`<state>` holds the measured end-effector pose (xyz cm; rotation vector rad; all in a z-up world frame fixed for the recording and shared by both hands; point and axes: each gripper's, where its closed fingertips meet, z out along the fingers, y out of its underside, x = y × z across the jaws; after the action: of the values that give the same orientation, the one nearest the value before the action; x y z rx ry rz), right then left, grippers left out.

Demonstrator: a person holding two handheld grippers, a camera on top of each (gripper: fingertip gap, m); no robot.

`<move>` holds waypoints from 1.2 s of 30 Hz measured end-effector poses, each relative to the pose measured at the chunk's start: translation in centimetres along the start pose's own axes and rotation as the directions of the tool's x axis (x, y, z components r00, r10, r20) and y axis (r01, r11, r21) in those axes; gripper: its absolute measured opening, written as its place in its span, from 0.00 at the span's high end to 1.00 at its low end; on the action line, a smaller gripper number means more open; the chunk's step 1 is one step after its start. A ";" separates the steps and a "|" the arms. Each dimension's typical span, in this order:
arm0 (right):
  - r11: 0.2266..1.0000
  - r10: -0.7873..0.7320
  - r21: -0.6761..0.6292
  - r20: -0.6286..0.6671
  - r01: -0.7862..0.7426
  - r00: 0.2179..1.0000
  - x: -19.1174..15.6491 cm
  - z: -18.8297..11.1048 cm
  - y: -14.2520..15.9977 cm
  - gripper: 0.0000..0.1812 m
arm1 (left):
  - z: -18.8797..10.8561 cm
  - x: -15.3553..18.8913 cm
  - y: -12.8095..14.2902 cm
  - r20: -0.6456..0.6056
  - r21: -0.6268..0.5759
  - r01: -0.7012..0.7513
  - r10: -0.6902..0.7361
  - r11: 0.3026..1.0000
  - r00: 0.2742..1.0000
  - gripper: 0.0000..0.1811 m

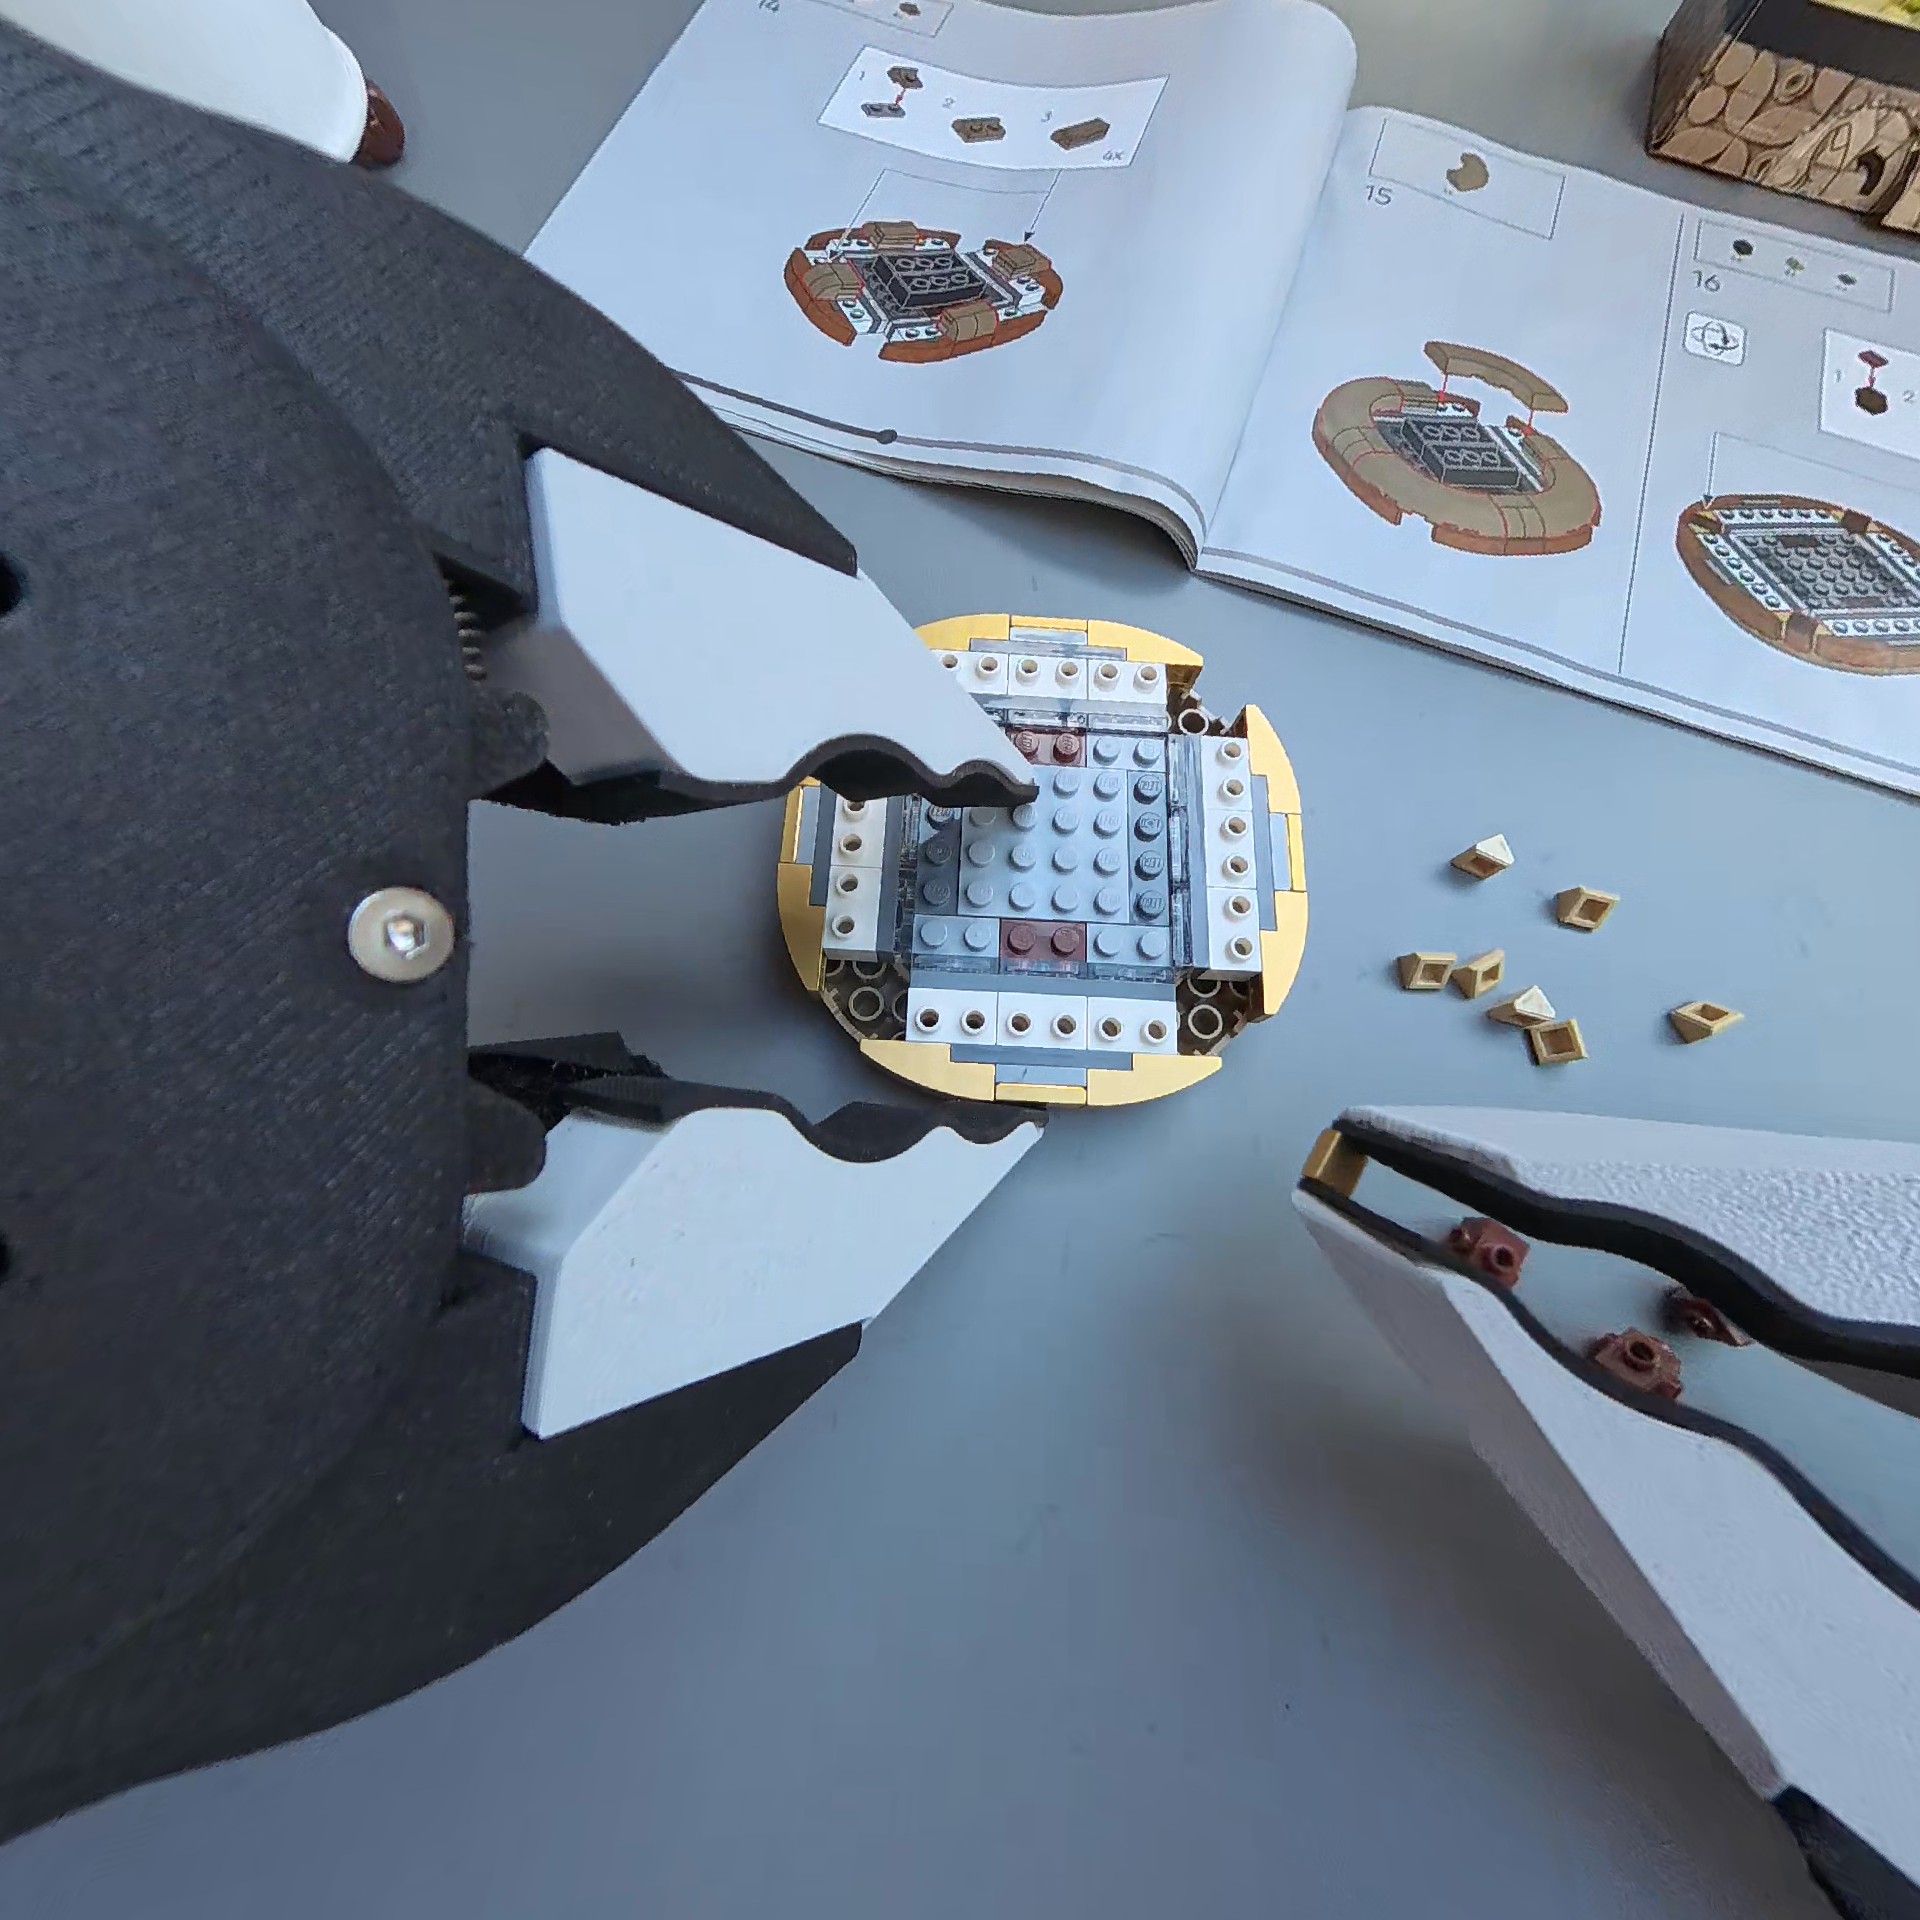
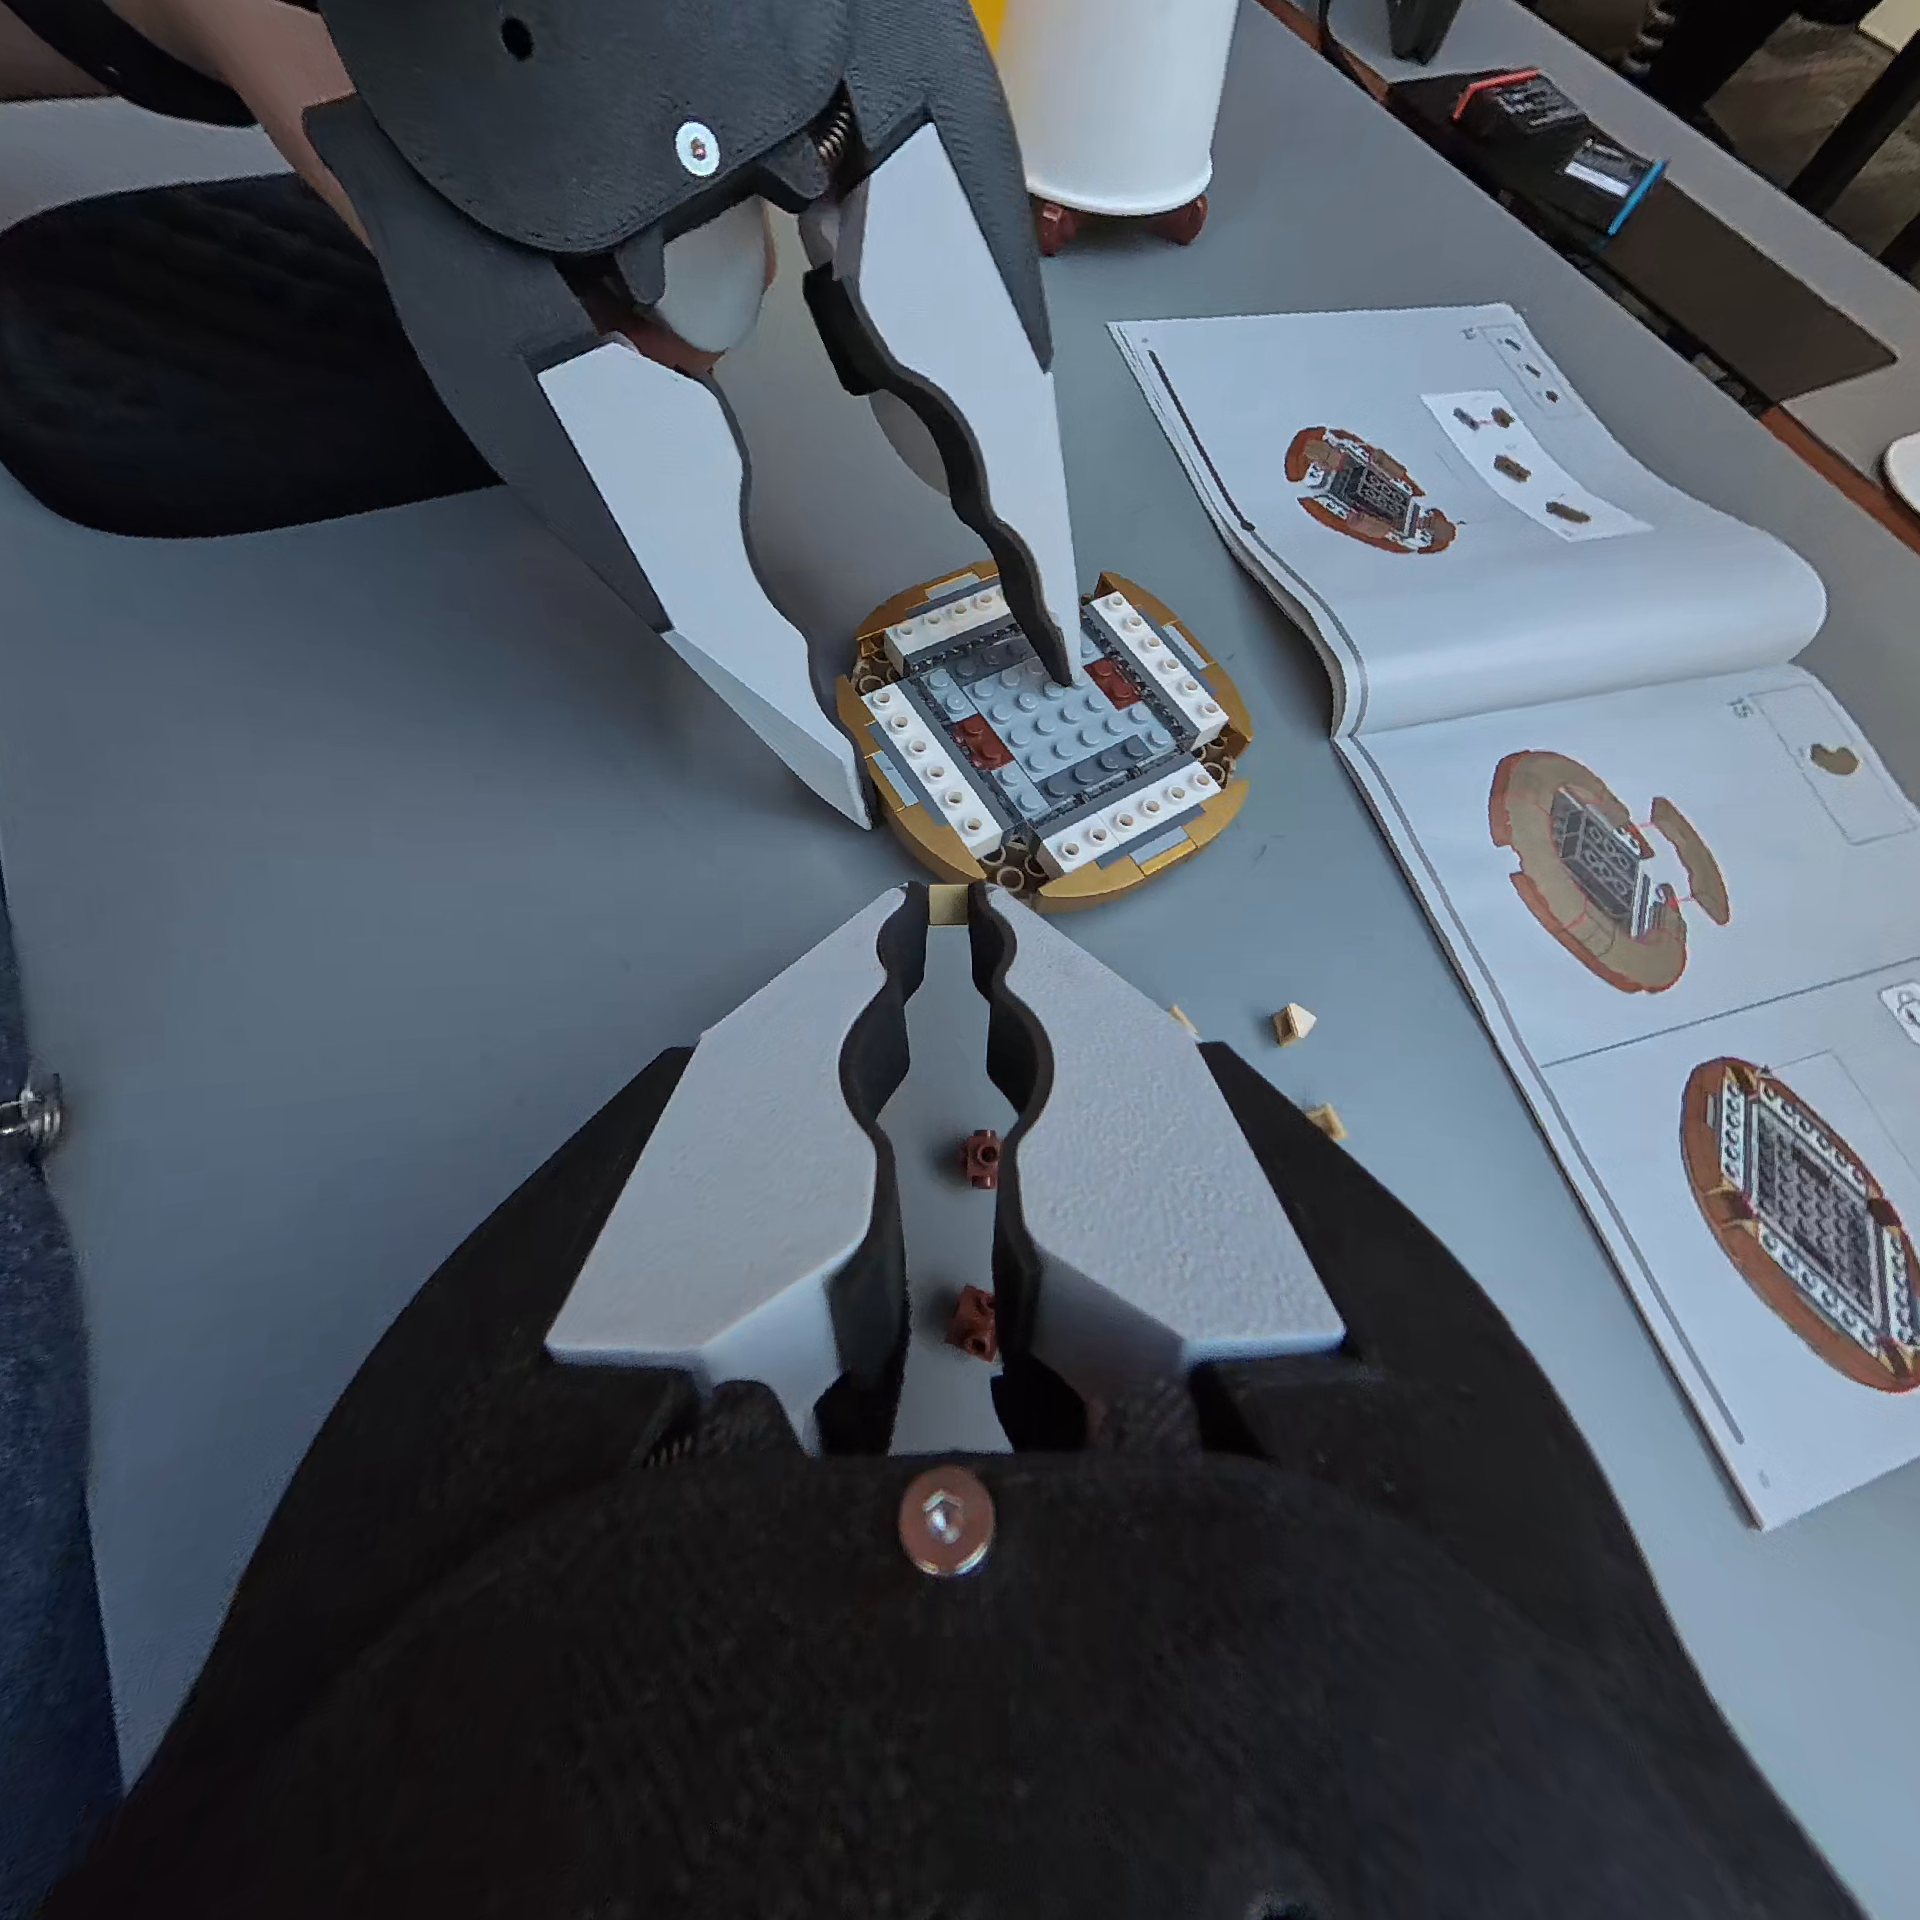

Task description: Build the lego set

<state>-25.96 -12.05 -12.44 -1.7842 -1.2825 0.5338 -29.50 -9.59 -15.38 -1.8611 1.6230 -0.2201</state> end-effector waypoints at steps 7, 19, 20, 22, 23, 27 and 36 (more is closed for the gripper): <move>0.984 -0.155 -0.078 0.095 0.163 0.983 -0.9 1.7 -0.3 0.96 | 0.1 0.1 0.0 0.008 0.000 0.005 -0.005 1.000 1.000 0.68; 0.934 -0.282 -0.179 0.162 0.309 0.946 -0.9 2.5 0.3 0.96 | 0.1 0.3 -0.1 0.008 0.009 0.019 -0.019 1.000 1.000 0.66; 0.934 -0.284 -0.179 0.156 0.310 0.946 -0.7 2.5 0.4 0.96 | 0.0 0.3 0.0 0.011 0.006 0.017 -0.017 1.000 1.000 0.66; 0.945 -0.254 -0.172 0.156 0.280 0.955 -0.4 1.6 0.6 0.96 | -0.3 0.3 0.0 0.027 -0.001 0.018 -0.018 1.000 0.999 0.65; 0.958 -0.222 -0.154 0.140 0.243 0.965 0.2 0.6 0.6 0.96 | -0.7 0.3 -0.1 0.035 0.011 0.032 -0.032 0.999 0.999 0.64; 0.997 0.011 -0.081 0.013 -0.010 1.000 6.1 -5.1 1.9 0.96 | -3.4 0.0 -1.2 0.052 0.137 0.156 -0.164 0.978 0.985 0.60; 0.941 0.128 -0.321 0.027 -0.113 0.991 8.7 -4.7 7.9 0.96 | -7.7 -2.2 0.5 0.131 0.210 0.306 -0.337 0.929 0.932 0.61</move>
<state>-14.80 -6.76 -15.29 -2.1402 -1.3579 0.4572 -34.40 -10.33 -9.03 -1.9351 1.1382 -0.3382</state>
